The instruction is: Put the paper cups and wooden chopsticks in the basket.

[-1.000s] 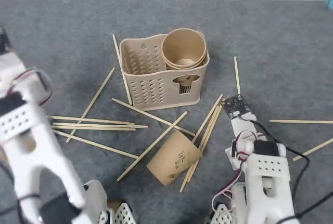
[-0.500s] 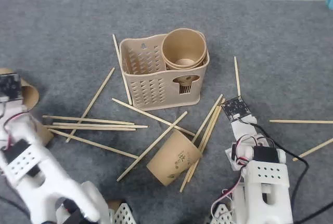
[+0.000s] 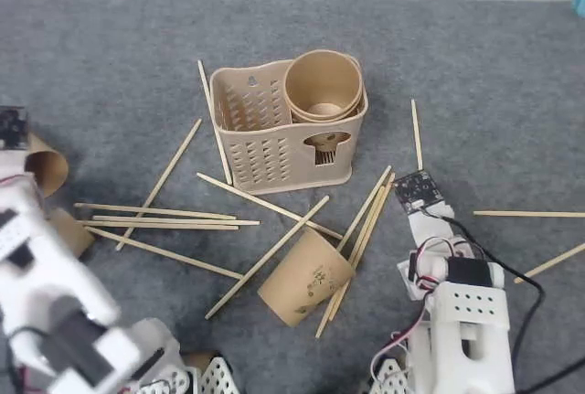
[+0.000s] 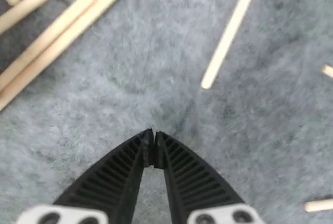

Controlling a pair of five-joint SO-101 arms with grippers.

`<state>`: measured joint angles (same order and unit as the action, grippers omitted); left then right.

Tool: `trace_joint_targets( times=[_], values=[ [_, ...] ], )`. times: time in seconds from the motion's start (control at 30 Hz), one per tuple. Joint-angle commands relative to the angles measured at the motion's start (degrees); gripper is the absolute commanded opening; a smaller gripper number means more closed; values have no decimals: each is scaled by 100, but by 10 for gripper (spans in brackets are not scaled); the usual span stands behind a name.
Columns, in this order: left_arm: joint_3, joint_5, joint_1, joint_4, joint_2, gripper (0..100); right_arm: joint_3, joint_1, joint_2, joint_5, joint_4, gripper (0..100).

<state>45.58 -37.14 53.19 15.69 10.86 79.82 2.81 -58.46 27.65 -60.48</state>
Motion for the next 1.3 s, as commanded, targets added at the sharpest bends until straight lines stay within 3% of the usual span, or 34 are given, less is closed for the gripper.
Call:
trace_joint_targets(
  times=[0.0, 0.47, 0.67, 0.8, 1.07, 1.27],
  values=[
    [-989, -79, 105, -141, -879, 176, -79, 136, -119, 123, -66, 7],
    [-1956, 70, 79, -141, -2435, 169, -79, 145, -119, 114, -66, 7],
    [-1982, 1222, -53, -105, -1916, 6, -79, 145, -119, 105, -66, 7],
    [-1991, 2136, -132, 598, -1327, 13, -79, 145, -119, 105, -66, 7],
    [-1991, 3200, -668, 2154, -220, 13, -70, 154, -119, 105, -66, 7],
    [-2378, 4659, -976, 3121, 659, 13, -70, 154, -119, 114, -66, 7]
  ],
)
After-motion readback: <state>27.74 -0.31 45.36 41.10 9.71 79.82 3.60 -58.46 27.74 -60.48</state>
